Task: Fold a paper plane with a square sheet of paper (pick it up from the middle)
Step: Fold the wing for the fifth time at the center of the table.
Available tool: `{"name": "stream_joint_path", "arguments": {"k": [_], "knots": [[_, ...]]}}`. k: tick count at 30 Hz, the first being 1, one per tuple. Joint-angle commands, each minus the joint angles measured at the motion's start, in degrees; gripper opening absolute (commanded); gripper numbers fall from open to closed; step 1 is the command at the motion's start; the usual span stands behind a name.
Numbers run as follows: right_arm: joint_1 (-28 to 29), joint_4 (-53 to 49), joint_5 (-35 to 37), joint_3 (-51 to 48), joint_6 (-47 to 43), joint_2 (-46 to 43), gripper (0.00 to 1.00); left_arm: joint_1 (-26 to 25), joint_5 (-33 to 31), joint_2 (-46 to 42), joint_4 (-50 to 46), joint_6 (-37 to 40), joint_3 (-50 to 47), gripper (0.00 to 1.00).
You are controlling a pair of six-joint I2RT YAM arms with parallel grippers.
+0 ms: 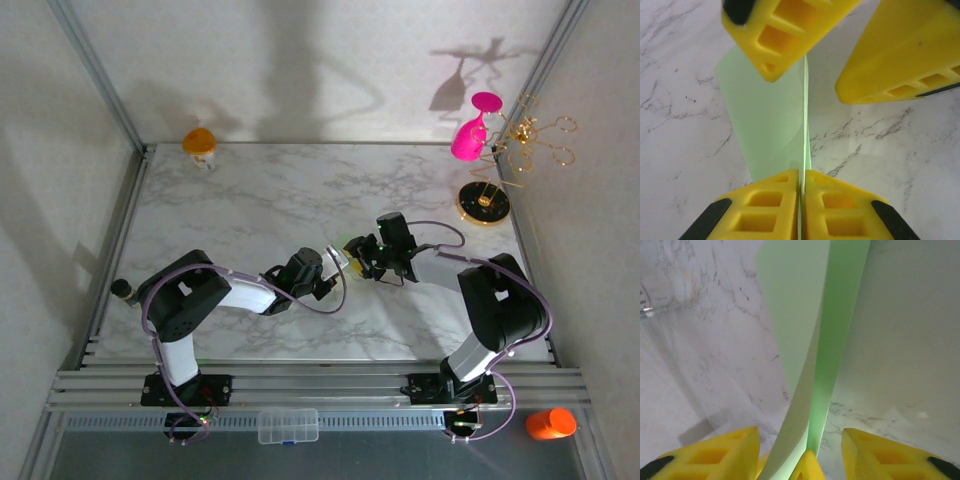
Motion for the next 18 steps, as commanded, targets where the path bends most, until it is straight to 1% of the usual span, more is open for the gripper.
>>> {"name": "stream_joint_path", "arguments": {"k": [1,5,10,18], "knots": [[-0.9,-4.1,3.1,1.2,-2.3,-1.6,0.56,-0.2,2.5,0.5,-0.5,-1.7,-0.1,0.11],[-1.7,-6.5,6.0,1.8,-3.9,-3.5,0.64,0.0,4.3,0.6,-1.0,-3.0,-0.4,0.1],[-2.8,-8.1,9.0,2.0,-5.5,-5.9,0.71,0.4,7.0,1.3,-1.4,-5.2,-0.5,0.1],[-3.3,-8.8,10.0,1.7,-7.5,-7.1,0.72,1.1,9.5,2.5,-2.0,-6.9,-0.4,0.12]]}}
